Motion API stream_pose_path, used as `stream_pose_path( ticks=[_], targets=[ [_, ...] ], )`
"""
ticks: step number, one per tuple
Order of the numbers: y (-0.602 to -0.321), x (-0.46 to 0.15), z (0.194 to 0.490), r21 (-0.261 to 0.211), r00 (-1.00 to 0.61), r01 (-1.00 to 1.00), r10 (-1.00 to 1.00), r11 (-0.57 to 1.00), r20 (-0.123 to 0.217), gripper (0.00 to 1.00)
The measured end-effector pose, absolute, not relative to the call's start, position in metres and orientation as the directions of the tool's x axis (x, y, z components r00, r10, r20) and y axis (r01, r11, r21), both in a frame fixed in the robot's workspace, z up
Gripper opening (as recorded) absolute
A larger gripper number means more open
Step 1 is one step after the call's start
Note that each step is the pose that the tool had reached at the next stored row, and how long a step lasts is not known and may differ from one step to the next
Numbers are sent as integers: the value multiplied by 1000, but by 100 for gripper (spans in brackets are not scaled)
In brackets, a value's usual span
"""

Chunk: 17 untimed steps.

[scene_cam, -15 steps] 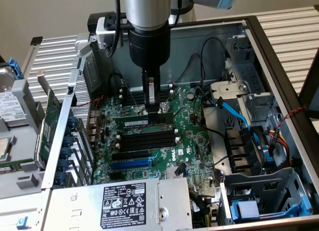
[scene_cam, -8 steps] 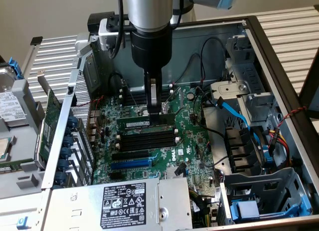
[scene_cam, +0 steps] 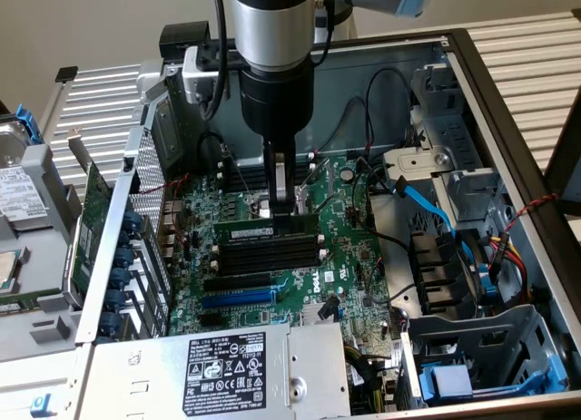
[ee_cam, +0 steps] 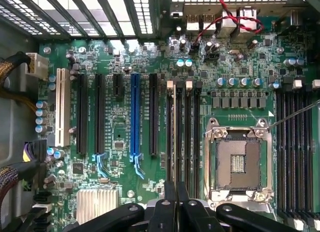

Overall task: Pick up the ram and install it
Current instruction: 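Insert the ram into the slot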

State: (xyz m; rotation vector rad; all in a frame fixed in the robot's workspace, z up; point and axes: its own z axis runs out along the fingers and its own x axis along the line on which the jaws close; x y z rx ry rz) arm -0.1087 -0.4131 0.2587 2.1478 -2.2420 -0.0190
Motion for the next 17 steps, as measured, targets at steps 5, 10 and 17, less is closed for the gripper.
stream_pose_path(
  ticks=[5, 10, 17],
  targets=[
    [-413, -109, 254, 34, -43, -998, -999, 43, 18, 12],
    [-413, -109, 251, 34, -41, -999, -999, 42, 18, 12],
    [-413, -109, 250, 39, -33, -999, -999, 34, 16, 12]
  ],
)
